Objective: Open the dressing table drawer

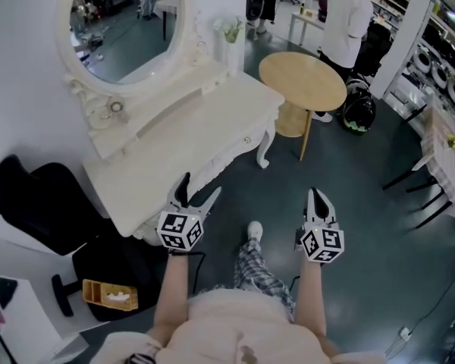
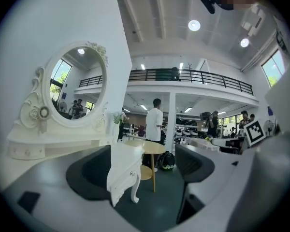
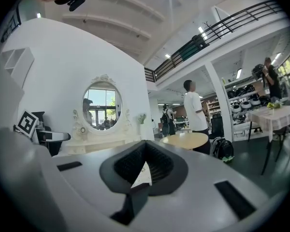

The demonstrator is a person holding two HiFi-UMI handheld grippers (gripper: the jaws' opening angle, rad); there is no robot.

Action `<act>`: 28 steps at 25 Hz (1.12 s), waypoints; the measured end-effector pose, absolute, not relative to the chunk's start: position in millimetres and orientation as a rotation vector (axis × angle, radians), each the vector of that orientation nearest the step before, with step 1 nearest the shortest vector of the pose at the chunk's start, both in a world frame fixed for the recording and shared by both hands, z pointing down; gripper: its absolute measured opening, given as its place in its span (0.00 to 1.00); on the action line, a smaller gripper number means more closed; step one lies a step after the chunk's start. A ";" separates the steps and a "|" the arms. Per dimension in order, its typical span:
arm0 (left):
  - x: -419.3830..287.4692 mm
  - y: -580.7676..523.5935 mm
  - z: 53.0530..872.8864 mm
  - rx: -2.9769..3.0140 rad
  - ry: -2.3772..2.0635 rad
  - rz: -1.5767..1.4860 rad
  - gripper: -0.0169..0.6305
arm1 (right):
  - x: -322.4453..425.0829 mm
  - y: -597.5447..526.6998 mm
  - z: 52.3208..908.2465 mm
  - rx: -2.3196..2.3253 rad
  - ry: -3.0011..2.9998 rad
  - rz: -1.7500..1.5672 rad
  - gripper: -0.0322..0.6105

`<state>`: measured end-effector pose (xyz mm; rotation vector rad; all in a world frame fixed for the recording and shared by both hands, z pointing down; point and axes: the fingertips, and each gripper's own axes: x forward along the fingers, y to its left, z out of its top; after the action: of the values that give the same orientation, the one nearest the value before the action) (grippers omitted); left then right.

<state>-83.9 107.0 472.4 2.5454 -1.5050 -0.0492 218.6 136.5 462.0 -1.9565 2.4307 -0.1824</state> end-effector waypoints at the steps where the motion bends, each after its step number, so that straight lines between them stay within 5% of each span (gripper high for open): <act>1: -80.0 82.2 471.4 2.541 -1.526 -0.052 0.64 | 222.3 107.3 460.6 -1.939 2.447 -0.177 0.07; 12: -55.4 -155.2 456.8 2.393 -1.784 -0.079 0.64 | 219.8 -190.0 442.7 -1.684 2.666 -0.180 0.07; 28: -89.5 -280.3 471.6 2.225 -1.905 0.011 0.64 | 131.5 -335.9 445.3 -1.474 2.812 -0.230 0.07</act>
<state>-89.5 -280.3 471.6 2.2245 -1.9054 0.0112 131.5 -335.9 445.3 -1.4742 2.8120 -0.2299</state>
